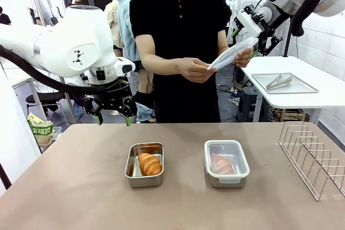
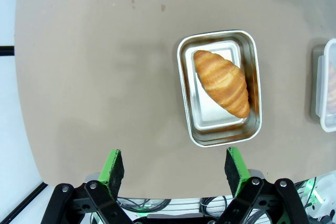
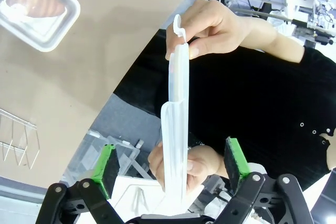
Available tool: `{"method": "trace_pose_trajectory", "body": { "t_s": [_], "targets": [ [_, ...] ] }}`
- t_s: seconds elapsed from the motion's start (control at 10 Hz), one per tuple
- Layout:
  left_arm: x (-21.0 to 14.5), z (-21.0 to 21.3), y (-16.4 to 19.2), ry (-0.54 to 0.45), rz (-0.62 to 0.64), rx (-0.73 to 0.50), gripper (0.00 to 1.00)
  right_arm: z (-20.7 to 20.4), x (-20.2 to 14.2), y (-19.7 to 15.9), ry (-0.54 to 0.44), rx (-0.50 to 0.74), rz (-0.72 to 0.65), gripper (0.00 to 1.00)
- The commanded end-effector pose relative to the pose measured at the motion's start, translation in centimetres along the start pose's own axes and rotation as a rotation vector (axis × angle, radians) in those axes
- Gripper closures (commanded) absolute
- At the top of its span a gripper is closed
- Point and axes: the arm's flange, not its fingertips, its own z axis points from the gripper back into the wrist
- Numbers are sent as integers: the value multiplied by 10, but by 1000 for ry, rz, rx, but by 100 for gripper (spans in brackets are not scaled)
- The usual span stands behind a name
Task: Place the bread in airtight containers.
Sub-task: Release when the human grabs the Airtight Container lid.
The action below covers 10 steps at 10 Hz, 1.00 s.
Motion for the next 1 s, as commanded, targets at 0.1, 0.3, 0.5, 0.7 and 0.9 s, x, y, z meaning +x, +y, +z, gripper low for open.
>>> {"method": "trace_pose_trajectory", "body": {
  "t_s": [0.1,0.3,0.5,0.7,0.9],
  "targets": [
    [1,2,2,2,-3,4,0,-2,1,1,-26,-1,-15,0],
    [1,2,2,2,-3,4,0,-6,2,-1,-48,43,-12,0],
    [1,2,2,2,-3,4,0,-1,1,1,-5,5,0,0],
    [1,2,2,2,-3,4,0,-1,1,1,-5,5,0,0],
    [1,2,2,2,-3,4,0,-1,1,1,-5,5,0,0]
  ]
}}
